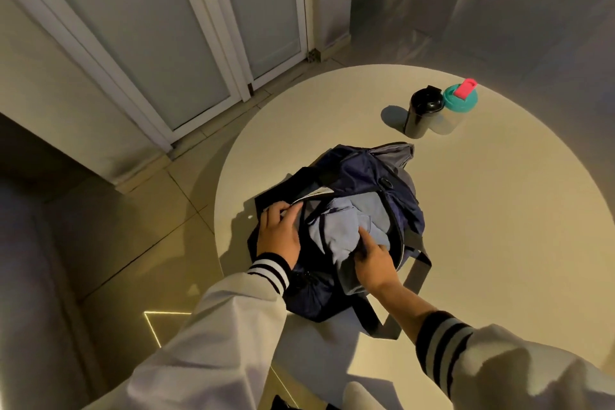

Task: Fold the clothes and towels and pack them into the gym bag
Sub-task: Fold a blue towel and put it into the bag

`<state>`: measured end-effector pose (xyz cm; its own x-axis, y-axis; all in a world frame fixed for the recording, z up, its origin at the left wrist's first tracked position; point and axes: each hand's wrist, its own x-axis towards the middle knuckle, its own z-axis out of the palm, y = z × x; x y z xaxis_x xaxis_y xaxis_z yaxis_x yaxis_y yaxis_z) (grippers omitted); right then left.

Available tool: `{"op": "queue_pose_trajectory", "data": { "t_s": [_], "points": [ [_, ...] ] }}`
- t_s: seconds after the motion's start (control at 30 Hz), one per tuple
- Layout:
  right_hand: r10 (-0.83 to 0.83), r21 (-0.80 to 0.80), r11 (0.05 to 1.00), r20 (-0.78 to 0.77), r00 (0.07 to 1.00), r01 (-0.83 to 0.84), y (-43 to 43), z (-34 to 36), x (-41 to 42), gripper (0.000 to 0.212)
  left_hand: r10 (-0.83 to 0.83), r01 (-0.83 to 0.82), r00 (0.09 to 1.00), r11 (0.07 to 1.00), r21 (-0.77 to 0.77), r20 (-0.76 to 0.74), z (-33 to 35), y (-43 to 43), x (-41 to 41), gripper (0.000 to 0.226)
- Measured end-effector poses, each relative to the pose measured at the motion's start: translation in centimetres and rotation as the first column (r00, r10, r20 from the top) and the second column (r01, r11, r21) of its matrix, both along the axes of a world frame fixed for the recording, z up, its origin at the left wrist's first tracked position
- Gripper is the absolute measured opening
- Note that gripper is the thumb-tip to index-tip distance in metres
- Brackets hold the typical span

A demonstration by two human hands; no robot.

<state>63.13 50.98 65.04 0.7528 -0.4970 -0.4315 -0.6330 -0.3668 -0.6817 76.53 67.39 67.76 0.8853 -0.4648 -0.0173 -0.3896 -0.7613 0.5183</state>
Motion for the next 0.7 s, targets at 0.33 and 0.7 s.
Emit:
{"op": "queue_pose_trajectory", "data": {
  "t_s": [0.33, 0.7],
  "points": [
    [0.008, 0.057, 0.998, 0.299, 0.954, -0.027, 3.5, 4.0, 2.7, 0.038, 0.117, -0.093, 0.98, 0.985, 0.146, -0.164, -0.7, 2.9, -5.2, 0.066],
    [0.337, 0.146, 0.93, 0.021, 0.941, -0.337, 3.5, 2.7, 4.4, 0.045, 0.077, -0.077, 0.994, 0.997, -0.002, -0.083, -0.2, 3.8, -6.1, 0.04]
  ]
}}
